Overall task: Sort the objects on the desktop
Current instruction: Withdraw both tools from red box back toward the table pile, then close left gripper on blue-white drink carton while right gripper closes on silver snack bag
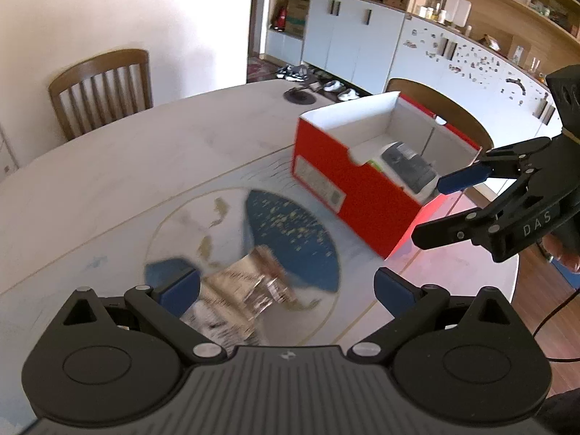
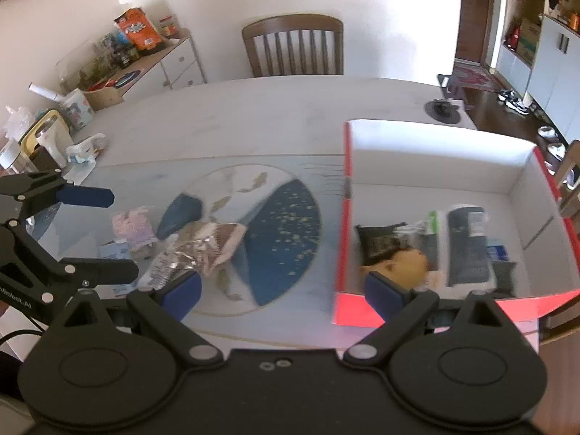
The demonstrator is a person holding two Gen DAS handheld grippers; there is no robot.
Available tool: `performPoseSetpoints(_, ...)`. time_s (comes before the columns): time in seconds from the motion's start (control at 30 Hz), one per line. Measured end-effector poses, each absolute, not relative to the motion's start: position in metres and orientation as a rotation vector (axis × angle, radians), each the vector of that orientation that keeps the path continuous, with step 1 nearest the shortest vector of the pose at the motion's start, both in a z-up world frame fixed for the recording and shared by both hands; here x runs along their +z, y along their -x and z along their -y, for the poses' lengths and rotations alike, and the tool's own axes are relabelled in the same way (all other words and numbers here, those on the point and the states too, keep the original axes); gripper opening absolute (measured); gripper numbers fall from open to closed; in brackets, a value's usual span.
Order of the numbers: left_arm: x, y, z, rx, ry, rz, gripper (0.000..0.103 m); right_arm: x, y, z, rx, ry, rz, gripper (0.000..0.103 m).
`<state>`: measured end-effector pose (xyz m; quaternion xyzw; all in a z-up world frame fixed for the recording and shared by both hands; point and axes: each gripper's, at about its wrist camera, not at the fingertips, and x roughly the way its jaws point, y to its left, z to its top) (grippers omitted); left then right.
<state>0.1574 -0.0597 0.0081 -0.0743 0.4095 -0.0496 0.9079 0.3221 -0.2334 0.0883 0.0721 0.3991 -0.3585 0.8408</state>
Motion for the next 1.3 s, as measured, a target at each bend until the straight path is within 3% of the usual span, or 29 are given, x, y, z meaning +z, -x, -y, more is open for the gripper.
performPoseSetpoints(0.73, -0.020, -0.119, -0.023, -0.065, 0.226, -0.850, 0.103, 0.053, -0.403, 0.217, -0.726, -0.168, -0.889, 0.097)
performPoseSetpoints(1.3, -0.076, -0.110, -0.026, -0.083, 0.278, -0.940, 0.103, 0.015, -0.440, 0.239, -0.701, -0.204, -0.966, 0.097)
